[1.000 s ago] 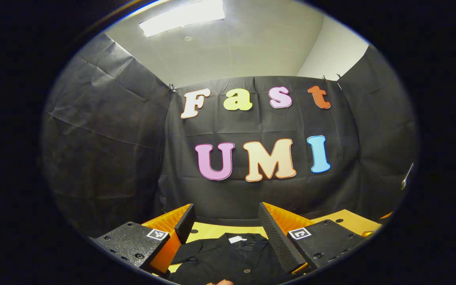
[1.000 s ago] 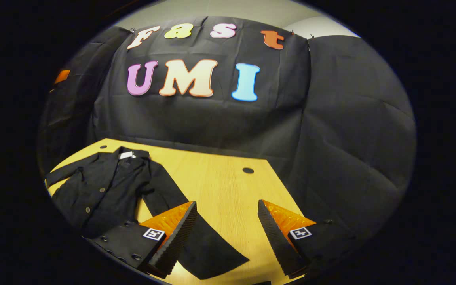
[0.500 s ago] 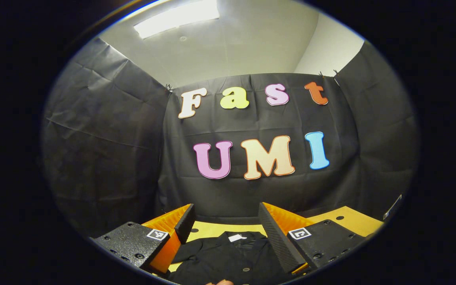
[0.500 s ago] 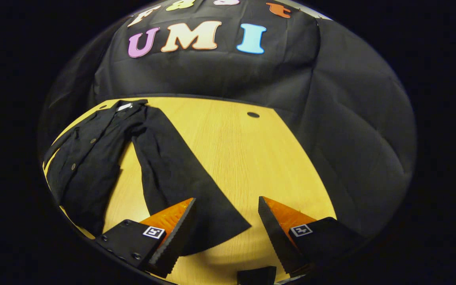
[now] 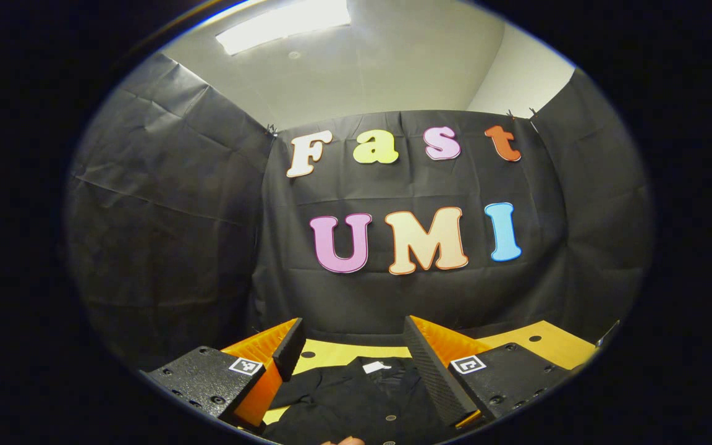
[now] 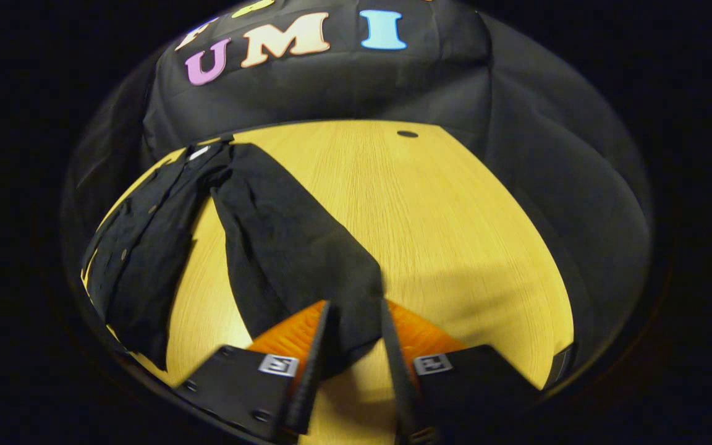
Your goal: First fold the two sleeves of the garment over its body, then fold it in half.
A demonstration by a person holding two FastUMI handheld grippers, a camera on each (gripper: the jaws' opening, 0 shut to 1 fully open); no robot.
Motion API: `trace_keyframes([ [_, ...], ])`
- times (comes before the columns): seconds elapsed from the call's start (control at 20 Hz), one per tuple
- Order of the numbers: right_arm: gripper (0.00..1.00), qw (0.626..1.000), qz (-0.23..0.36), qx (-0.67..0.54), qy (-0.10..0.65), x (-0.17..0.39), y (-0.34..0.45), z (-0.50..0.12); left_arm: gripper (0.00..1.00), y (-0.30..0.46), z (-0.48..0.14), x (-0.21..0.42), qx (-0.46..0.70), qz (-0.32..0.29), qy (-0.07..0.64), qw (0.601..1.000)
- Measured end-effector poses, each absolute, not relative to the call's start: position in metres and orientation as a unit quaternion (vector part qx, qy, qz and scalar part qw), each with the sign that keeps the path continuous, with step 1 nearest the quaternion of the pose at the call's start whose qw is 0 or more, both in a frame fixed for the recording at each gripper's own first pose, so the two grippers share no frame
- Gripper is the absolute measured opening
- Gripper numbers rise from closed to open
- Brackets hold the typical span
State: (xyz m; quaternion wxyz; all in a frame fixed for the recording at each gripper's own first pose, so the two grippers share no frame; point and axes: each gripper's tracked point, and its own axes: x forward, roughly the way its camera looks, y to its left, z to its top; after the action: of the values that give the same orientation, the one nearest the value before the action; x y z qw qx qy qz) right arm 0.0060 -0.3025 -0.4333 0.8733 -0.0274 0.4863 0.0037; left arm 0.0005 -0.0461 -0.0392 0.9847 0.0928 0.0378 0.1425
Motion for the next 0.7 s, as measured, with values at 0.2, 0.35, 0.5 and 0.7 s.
trace_keyframes([
  [0.2,0.03,0.873,-0.018,0.01,0.488,0.01,-0.291,-0.421,0.94,-0.024,-0.036,0.003,0.088,0.147,0.035,0.985],
  [0.35,0.03,0.893,-0.013,0.012,0.45,0.031,-0.27,-0.385,0.94,-0.004,-0.03,0.005,0.094,0.15,0.03,0.984],
  [0.5,0.03,0.909,0.005,0.027,0.416,0.057,-0.236,-0.348,0.94,0.016,-0.03,0.006,0.093,0.155,0.03,0.983],
  [0.7,0.02,0.924,0.029,0.027,0.381,0.087,-0.191,-0.31,0.94,0.049,-0.032,0.002,0.086,0.172,0.035,0.981],
])
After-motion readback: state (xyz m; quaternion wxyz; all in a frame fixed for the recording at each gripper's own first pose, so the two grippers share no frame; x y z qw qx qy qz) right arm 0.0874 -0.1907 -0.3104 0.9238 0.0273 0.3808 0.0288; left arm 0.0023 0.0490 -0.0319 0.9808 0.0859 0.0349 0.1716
